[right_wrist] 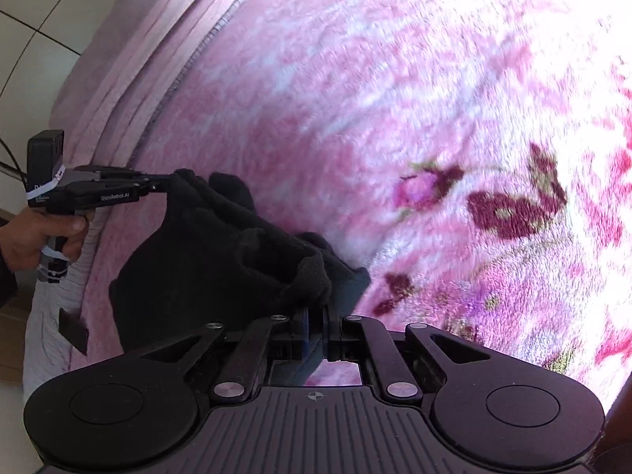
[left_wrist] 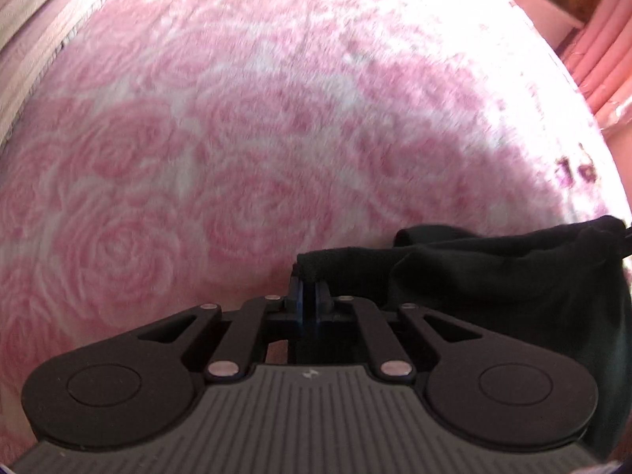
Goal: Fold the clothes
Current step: 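Lay the folded bundle down and open the left tool, then position both open tools at the edge of the folded dark green bundle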
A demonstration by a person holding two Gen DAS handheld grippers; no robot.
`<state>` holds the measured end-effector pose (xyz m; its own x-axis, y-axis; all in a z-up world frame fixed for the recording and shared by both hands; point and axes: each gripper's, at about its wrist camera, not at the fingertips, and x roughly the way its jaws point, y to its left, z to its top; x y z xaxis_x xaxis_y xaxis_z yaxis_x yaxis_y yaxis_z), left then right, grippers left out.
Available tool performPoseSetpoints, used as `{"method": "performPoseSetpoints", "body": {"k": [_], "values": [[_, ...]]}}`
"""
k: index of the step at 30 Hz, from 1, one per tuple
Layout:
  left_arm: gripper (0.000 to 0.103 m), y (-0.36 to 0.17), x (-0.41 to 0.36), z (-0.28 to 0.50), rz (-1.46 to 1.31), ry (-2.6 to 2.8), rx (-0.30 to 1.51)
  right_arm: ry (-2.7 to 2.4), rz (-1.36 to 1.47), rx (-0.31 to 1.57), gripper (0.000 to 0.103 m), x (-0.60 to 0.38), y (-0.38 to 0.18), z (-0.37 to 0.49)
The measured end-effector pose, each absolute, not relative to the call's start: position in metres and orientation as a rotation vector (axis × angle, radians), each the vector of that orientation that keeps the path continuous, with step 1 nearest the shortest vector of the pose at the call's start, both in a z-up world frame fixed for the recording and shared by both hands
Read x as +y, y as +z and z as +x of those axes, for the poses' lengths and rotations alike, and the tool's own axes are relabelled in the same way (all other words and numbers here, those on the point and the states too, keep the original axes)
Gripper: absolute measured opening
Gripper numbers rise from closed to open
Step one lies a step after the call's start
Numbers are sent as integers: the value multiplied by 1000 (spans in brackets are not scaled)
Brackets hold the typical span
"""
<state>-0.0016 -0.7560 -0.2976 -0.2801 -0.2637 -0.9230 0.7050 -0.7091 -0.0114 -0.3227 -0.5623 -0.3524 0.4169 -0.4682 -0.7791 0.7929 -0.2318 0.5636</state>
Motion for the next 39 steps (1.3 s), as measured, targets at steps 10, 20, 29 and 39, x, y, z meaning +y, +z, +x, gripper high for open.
{"method": "performPoseSetpoints", "body": {"k": [10, 20, 29, 39], "values": [[21, -259, -731, 30, 1241, -2004, 581, -1339, 1110, 453, 5, -549, -303, -315], [22, -301, -686, -43, 1318, -2208, 602, -1055, 933, 580, 6, -587, -329, -248], [36, -317, -713, -51, 1327, -2126, 514, -1138, 986, 589, 5, -590, -347, -288], [38, -290, -707, -32, 1316, -2015, 463, -1134, 1016, 678, 6, -564, -316, -283]]}}
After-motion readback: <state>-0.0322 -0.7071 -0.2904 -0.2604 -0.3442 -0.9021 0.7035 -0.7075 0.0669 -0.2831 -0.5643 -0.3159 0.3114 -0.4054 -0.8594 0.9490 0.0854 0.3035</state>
